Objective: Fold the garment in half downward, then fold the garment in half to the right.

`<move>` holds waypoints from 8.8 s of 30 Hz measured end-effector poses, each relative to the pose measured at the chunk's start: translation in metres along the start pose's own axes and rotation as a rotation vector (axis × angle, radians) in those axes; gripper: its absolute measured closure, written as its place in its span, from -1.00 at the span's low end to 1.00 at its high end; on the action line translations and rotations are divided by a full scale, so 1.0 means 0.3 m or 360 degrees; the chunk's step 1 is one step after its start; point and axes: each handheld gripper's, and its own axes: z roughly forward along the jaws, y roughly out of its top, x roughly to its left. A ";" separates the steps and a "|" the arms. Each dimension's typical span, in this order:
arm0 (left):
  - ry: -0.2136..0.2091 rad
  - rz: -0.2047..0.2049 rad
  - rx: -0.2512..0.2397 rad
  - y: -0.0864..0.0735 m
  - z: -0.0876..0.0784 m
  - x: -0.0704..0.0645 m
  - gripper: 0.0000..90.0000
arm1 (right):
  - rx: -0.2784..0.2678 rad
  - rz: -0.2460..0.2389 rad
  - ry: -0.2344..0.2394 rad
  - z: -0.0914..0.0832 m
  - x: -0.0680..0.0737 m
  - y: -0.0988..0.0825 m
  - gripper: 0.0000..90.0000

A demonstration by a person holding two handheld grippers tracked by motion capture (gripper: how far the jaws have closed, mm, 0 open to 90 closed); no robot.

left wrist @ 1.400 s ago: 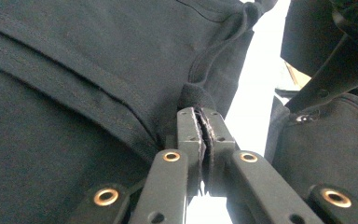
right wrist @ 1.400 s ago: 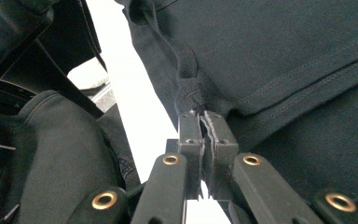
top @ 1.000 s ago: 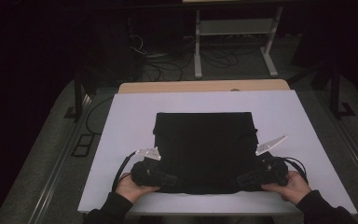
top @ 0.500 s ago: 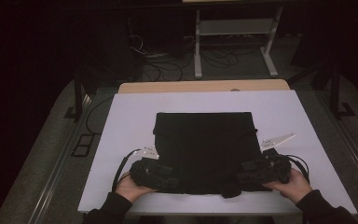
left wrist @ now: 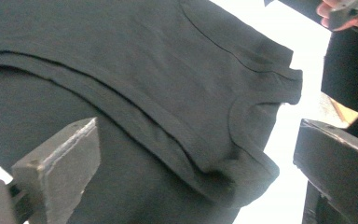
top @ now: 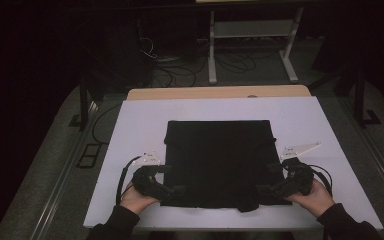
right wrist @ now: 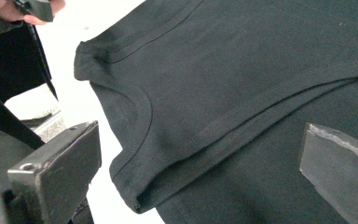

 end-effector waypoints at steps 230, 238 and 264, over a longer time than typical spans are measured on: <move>0.0052 0.0242 0.0090 -0.007 0.009 -0.051 0.87 | 0.0094 -0.0195 -0.0090 0.748 -0.110 0.823 0.90; 0.0034 0.0276 0.0097 0.024 0.022 -0.063 0.87 | 0.0009 -0.0199 -0.0090 0.653 -0.114 0.815 0.90; -0.0042 0.0353 0.0095 0.106 0.099 -0.108 0.87 | -0.0101 -0.0134 -0.0119 0.495 -0.171 0.770 0.90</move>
